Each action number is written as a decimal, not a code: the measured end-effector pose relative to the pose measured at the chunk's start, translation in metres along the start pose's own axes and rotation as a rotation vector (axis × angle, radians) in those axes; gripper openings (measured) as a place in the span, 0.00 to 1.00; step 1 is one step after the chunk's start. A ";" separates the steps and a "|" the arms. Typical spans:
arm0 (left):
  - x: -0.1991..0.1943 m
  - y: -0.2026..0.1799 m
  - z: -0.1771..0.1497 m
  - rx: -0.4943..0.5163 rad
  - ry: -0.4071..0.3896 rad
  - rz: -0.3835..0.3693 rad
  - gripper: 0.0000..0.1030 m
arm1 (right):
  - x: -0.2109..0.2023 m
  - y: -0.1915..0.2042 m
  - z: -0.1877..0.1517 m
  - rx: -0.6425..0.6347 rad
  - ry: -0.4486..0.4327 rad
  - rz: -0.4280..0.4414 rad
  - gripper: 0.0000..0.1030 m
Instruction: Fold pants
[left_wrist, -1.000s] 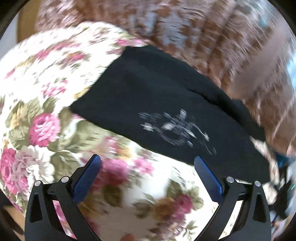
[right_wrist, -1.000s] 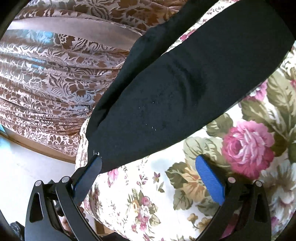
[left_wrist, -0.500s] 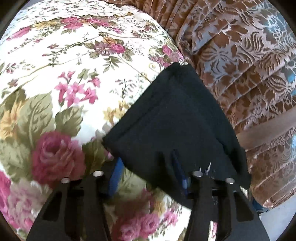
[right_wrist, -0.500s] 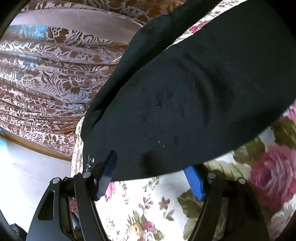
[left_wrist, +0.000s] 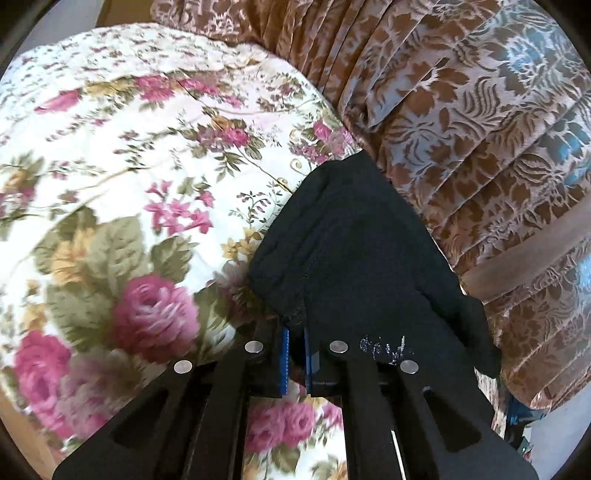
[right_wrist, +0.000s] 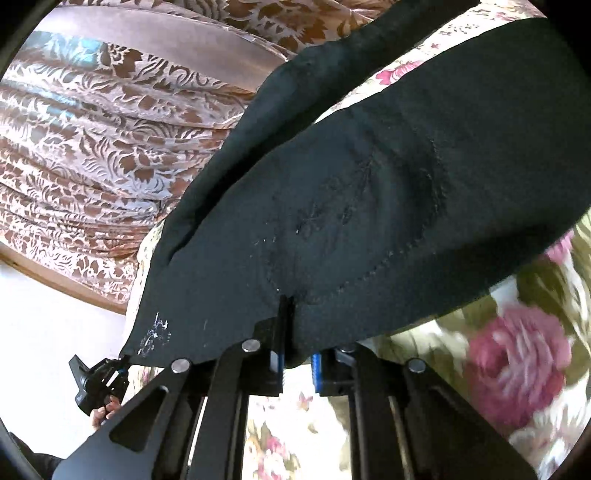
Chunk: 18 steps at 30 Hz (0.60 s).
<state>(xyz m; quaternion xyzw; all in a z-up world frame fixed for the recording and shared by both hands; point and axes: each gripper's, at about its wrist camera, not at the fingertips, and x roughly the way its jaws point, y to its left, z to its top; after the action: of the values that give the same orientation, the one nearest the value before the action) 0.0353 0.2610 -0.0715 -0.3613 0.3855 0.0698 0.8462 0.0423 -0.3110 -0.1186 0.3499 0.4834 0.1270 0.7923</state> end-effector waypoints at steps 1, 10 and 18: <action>-0.007 0.003 -0.003 -0.005 -0.003 0.002 0.05 | -0.003 0.000 -0.005 -0.004 0.008 0.006 0.09; -0.023 0.037 -0.042 0.009 0.046 0.108 0.05 | -0.025 0.003 -0.040 -0.048 0.098 -0.018 0.21; -0.006 0.027 -0.043 0.056 0.062 0.199 0.05 | -0.121 -0.090 0.018 0.144 -0.210 -0.243 0.46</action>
<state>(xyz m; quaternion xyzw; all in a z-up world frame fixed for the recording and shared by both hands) -0.0056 0.2527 -0.1014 -0.2994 0.4473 0.1314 0.8325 -0.0153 -0.4499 -0.0924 0.3561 0.4444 -0.0419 0.8209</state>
